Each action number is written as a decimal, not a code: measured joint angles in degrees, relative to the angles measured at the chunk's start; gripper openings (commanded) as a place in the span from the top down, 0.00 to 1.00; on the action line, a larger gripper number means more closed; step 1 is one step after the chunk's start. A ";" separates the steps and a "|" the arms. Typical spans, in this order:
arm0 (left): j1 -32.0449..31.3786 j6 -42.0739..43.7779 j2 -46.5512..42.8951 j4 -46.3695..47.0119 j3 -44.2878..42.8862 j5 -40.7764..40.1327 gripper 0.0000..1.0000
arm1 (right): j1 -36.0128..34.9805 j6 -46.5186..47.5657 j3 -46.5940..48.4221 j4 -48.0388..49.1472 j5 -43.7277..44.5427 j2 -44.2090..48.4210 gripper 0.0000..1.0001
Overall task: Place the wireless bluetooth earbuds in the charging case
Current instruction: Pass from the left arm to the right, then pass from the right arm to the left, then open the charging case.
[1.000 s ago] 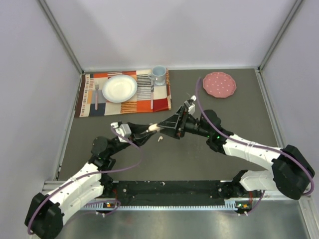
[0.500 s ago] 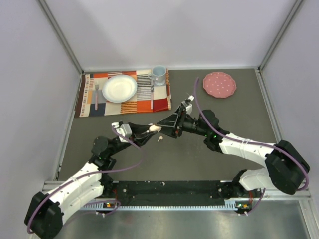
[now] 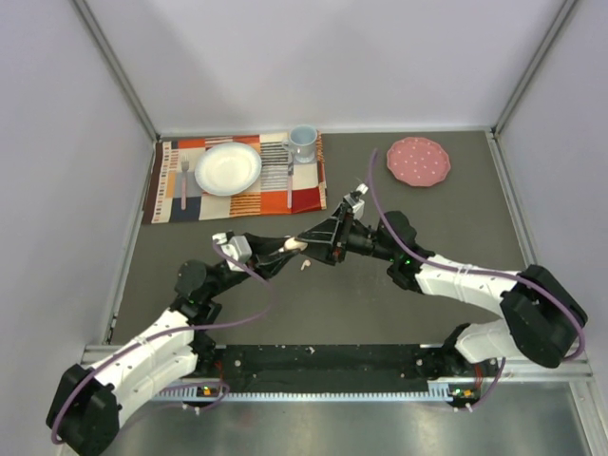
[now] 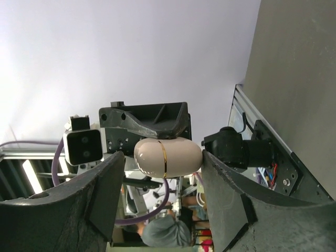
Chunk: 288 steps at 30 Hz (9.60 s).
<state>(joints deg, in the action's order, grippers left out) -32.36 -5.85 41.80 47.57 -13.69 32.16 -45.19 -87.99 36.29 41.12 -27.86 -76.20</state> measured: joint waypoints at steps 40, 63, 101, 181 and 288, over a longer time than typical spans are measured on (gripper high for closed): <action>-0.04 -1.97 2.23 1.29 -0.24 -1.57 0.55 | -0.44 -2.10 -1.81 8.26 -0.31 -2.99 0.75; -0.11 -3.10 2.60 2.43 -0.24 -1.31 0.64 | -0.44 -2.73 -1.81 10.56 0.20 -2.99 0.74; -0.11 -4.28 3.19 3.08 -0.24 -1.38 0.55 | -0.44 -3.30 -2.12 12.02 0.11 -3.17 0.73; -0.13 -17.33 9.03 7.96 -5.51 6.62 1.00 | -4.66 57.48 17.51 -53.20 19.65 16.81 0.09; -0.04 -9.84 9.86 0.94 -6.86 8.61 1.00 | -2.47 51.80 15.17 -37.75 14.58 21.42 0.05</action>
<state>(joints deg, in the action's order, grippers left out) -32.40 -15.68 51.66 48.51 -20.56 40.77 -47.66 -36.18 51.46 3.38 -13.28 -54.78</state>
